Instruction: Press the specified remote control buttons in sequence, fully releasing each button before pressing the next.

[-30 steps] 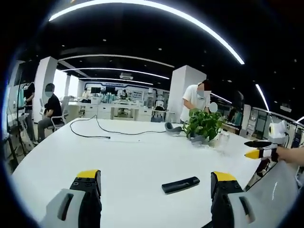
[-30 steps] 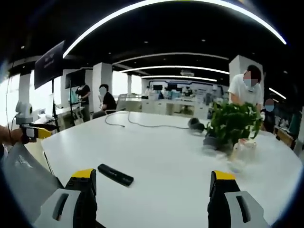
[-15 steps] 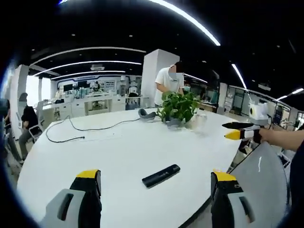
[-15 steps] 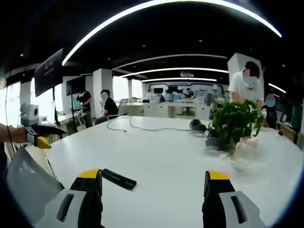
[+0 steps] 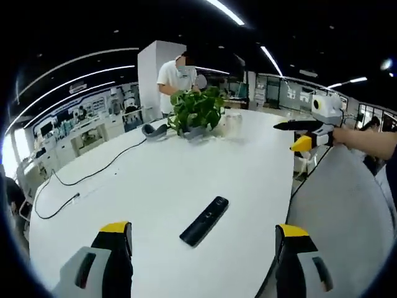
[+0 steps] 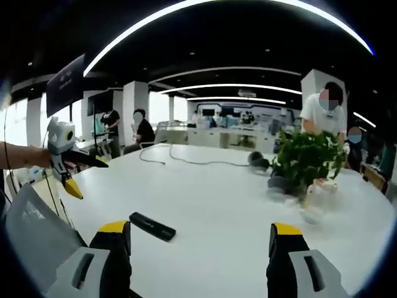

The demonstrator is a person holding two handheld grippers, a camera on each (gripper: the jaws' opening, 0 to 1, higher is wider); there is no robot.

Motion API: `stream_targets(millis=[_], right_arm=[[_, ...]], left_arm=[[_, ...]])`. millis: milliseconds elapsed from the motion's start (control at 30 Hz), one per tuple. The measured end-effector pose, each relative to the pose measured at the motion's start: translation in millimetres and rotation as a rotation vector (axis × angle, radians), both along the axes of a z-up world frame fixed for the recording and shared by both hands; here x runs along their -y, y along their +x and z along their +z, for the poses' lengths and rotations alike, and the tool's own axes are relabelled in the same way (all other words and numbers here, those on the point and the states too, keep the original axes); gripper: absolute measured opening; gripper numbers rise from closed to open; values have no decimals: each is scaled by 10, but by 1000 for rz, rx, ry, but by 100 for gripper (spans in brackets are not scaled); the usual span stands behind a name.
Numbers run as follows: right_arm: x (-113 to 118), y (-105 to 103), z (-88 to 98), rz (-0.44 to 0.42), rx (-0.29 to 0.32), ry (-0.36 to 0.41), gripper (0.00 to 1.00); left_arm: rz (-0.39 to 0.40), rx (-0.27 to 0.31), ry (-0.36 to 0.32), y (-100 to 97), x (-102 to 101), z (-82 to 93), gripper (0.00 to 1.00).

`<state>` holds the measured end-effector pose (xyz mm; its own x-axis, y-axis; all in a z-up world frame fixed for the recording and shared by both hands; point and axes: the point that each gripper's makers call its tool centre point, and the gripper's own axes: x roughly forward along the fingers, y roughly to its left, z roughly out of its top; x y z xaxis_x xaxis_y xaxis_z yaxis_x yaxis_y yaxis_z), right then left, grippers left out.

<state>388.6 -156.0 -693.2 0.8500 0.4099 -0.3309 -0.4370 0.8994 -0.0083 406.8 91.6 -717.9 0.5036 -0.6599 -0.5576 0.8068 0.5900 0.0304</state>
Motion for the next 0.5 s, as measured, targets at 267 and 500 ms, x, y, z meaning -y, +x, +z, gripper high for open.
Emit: stream_targets(millis=[267,500], right_arm=[[60,-16,-152,-11,-55,-75,88],[43,-47,-212,4,-75,-112,86]], left_arm=[[-77,-78,22,150,181,-203,100],[-142,-127,86,245,303,-408,100]])
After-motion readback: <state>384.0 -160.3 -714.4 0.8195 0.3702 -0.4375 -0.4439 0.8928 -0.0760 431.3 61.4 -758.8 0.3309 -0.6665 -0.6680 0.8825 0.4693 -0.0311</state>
